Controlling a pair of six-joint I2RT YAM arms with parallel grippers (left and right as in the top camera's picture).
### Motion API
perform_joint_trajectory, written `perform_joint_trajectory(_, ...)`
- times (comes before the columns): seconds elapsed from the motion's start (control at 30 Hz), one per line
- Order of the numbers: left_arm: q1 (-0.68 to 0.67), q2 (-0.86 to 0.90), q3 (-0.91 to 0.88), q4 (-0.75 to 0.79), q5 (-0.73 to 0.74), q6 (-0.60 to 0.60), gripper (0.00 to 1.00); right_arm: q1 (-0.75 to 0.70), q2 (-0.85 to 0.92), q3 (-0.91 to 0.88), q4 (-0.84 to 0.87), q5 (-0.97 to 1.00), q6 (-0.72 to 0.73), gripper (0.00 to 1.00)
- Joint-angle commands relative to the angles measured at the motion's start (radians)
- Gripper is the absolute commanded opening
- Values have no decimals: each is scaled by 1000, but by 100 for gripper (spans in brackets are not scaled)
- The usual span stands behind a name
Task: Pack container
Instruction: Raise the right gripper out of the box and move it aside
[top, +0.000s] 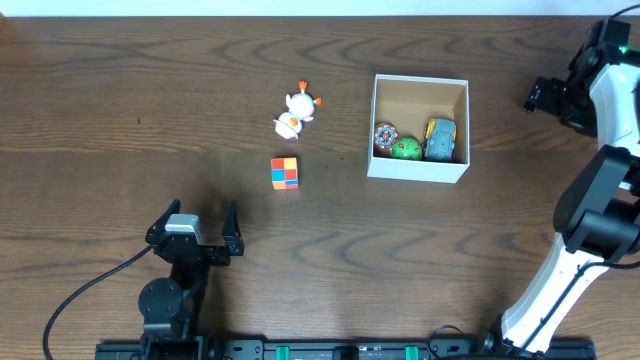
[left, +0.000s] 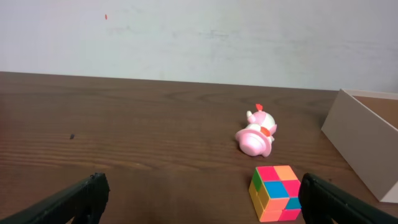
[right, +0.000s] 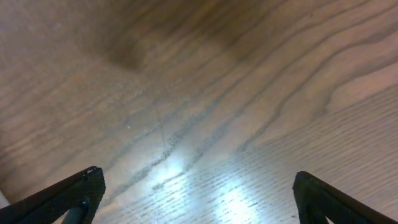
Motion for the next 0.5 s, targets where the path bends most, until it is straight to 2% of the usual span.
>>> perform_joint_trajectory(0.0, -3, -6, -16, -35, 11, 13, 98, -8, -2, -24, 2, -3, 10, 99)
perform_joint_trajectory(0.2, -3, -6, -16, -29, 13, 13, 98, -8, -2, -25, 3, -3, 10, 99)
perform_joint_trajectory(0.47, -3, -6, -16, 18, 216, 4, 98, -7, -2, -25, 3, -3, 10, 99)
